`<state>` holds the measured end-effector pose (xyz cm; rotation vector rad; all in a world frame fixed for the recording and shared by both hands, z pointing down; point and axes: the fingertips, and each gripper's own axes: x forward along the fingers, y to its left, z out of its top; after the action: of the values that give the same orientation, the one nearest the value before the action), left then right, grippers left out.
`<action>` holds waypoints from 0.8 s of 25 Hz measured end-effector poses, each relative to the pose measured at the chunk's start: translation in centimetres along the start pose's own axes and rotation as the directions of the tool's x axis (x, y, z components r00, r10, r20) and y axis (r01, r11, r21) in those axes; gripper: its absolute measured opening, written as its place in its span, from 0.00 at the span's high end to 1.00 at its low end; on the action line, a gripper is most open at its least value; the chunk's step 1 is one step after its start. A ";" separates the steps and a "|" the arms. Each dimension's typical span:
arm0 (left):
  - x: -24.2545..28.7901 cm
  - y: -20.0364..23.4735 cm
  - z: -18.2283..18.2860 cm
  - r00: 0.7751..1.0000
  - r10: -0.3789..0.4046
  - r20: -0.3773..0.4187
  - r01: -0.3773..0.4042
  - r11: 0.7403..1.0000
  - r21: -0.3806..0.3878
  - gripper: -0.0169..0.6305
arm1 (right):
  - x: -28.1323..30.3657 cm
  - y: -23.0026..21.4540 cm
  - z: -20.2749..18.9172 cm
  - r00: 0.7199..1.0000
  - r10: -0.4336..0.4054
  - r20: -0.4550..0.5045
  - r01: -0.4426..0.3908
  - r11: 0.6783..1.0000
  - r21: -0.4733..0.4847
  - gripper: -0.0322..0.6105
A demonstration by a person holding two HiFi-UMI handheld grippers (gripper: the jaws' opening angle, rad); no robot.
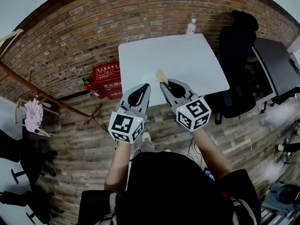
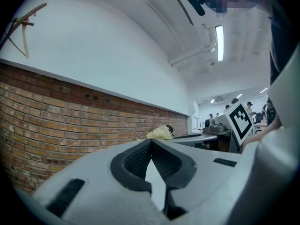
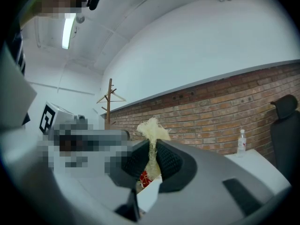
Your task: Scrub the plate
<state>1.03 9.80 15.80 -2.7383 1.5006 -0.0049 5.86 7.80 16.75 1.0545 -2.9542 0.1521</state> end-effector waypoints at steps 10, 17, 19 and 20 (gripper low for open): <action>-1.5 -0.4 -0.3 1.000 0.009 0.003 -0.008 1.000 -0.009 0.94 | -0.5 1.0 -0.5 1.000 -0.002 -0.023 0.001 1.000 -0.021 0.87; -1.8 -0.7 -0.4 1.000 0.006 0.000 -0.006 1.000 -0.009 0.94 | -0.6 1.4 -0.6 1.000 0.009 -0.025 -0.009 1.000 -0.024 0.87; -1.8 -0.8 -0.5 1.000 0.005 -0.002 -0.005 1.000 -0.009 0.94 | -0.6 1.5 -0.7 1.000 0.011 -0.026 -0.012 1.000 -0.026 0.87; -1.9 -0.8 -0.6 1.000 0.004 -0.001 -0.004 1.000 -0.010 0.94 | -0.6 1.5 -0.7 1.000 0.013 -0.026 -0.014 1.000 -0.027 0.87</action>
<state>0.68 11.79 16.38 -2.7433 1.5108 0.0005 5.36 9.46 17.25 1.0218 -2.9326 0.1247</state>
